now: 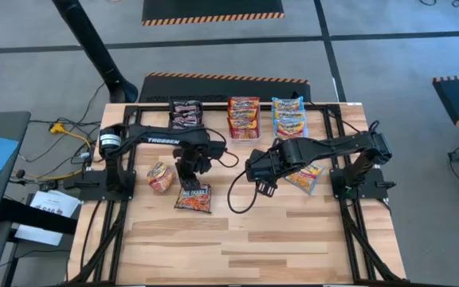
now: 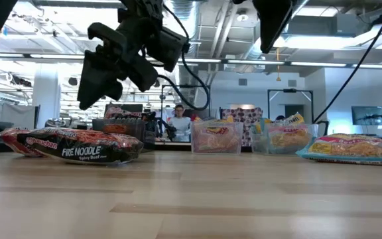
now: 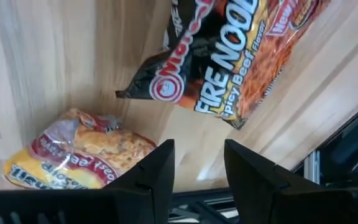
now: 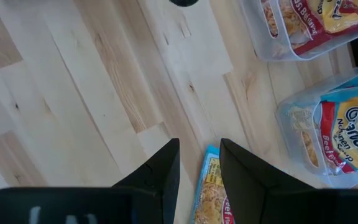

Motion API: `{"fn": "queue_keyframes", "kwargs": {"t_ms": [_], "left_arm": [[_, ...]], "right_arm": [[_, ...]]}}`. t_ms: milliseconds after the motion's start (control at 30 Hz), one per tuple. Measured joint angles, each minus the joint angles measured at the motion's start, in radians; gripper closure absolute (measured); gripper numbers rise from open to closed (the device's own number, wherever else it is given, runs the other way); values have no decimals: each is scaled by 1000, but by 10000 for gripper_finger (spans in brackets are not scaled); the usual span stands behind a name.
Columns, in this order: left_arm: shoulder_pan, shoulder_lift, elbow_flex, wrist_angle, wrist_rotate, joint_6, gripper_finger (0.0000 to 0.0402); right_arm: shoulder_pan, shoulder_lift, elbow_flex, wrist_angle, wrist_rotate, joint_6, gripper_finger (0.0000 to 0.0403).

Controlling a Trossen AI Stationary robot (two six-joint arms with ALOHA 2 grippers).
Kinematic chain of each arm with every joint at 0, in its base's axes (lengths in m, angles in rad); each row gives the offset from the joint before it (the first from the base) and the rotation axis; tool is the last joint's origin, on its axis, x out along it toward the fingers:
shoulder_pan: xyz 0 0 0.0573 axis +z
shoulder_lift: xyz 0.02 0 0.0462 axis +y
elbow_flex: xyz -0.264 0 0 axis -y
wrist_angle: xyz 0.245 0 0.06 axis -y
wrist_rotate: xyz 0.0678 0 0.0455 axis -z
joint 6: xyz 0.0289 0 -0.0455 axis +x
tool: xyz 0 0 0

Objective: Sort Maruchan noodles
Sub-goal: Put the black noodle pack into the black bin

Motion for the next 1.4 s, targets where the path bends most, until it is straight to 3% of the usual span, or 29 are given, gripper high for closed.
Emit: {"fn": "queue_keyframes", "kwargs": {"t_ms": [267, 600, 833, 1167, 1400], "left_arm": [[-95, -63, 0, -1, -21, -39, 276], [-200, -289, 0, 7, -263, -219, 276], [-250, -443, 0, 13, -337, -421, 276], [-301, -524, 0, -67, -246, -568, 269], [-333, -519, -24, -86, -150, -565, 249]], "right_arm": [[2, 0, 0, 0, 0, -1, 266], [2, 0, 0, 1, 1, -1, 266], [2, 1, 0, 5, 1, -1, 266], [2, 1, 0, 8, 1, -1, 266], [2, 1, 0, 8, 1, -1, 266]]}}
